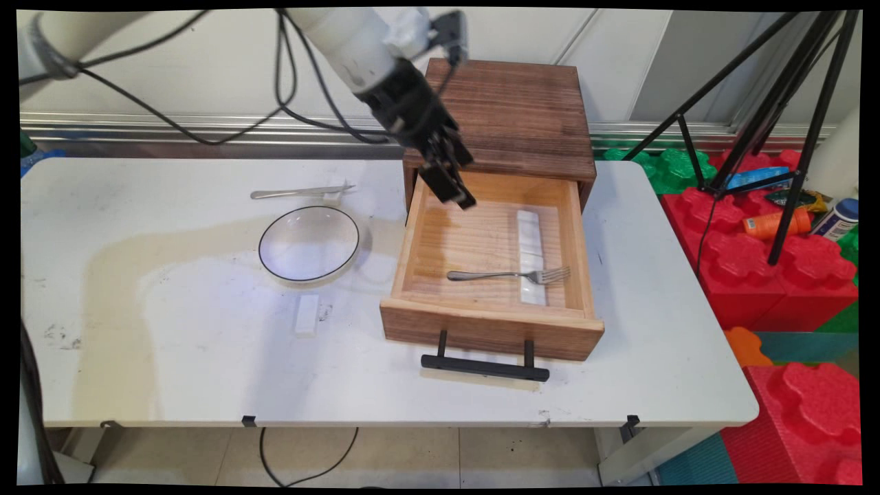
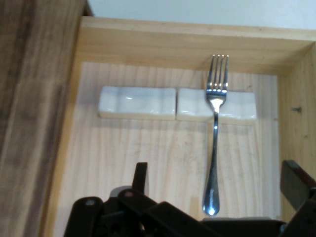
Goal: Pick up the knife from the left of the white plate
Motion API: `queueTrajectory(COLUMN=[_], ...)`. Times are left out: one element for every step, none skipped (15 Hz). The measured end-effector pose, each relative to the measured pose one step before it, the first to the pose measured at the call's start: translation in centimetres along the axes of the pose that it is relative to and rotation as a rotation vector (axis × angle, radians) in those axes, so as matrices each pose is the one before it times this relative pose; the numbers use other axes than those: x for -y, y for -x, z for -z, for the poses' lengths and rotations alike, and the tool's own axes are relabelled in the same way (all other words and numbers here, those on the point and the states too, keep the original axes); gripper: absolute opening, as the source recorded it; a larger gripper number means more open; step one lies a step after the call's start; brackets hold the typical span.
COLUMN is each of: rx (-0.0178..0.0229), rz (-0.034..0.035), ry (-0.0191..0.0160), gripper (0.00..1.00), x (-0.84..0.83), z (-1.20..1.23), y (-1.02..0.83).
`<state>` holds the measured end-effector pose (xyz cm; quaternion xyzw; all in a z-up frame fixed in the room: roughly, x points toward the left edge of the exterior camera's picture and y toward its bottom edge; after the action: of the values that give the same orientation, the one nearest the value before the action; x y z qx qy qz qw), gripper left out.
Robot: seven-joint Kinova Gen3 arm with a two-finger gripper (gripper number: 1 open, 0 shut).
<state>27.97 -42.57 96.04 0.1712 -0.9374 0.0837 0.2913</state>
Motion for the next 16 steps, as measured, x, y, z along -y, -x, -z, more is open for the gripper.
queueTrajectory(rx=[-0.00444,-0.00546,-0.00499,-0.00273,-0.00033,-0.00007,0.00122,0.00257,0.00172,0.00260,0.00225,0.00370,0.00468,0.00562,0.00446,0.00243], rz=[0.00713,0.00964,0.01212,0.01383,0.00709,0.00977,0.00952,0.00561,0.00347,0.00437,0.00256,0.00378,0.00441,0.00460,0.00333,0.00167], ry=[-0.00842,-0.01282,-0.01534,-0.01703,-0.01112,-0.01269,-0.00889,-0.00437,-0.00303,-0.00371,-0.00256,-0.00303,-0.00375,-0.00350,-0.00207,-0.00171], gripper=[1.00,1.00,1.00,1.00,1.00,1.00,1.00,1.00,1.00,1.00,1.00,1.00,1.00,1.00,1.00,1.00], x=[0.044,0.047,0.081,0.039,0.023,0.000,-0.108,-0.136,-0.085,-0.159,-0.107,-0.155,-0.179,-0.183,-0.147,-0.097], z=[0.820,1.224,1.388,1.456,1.095,1.313,1.276,0.977,0.638,0.931,0.598,0.829,0.944,0.878,0.646,0.405], y=[0.335,0.551,0.664,0.796,0.620,0.772,0.887,0.752,0.498,0.738,0.495,0.709,0.807,0.809,0.605,0.361])
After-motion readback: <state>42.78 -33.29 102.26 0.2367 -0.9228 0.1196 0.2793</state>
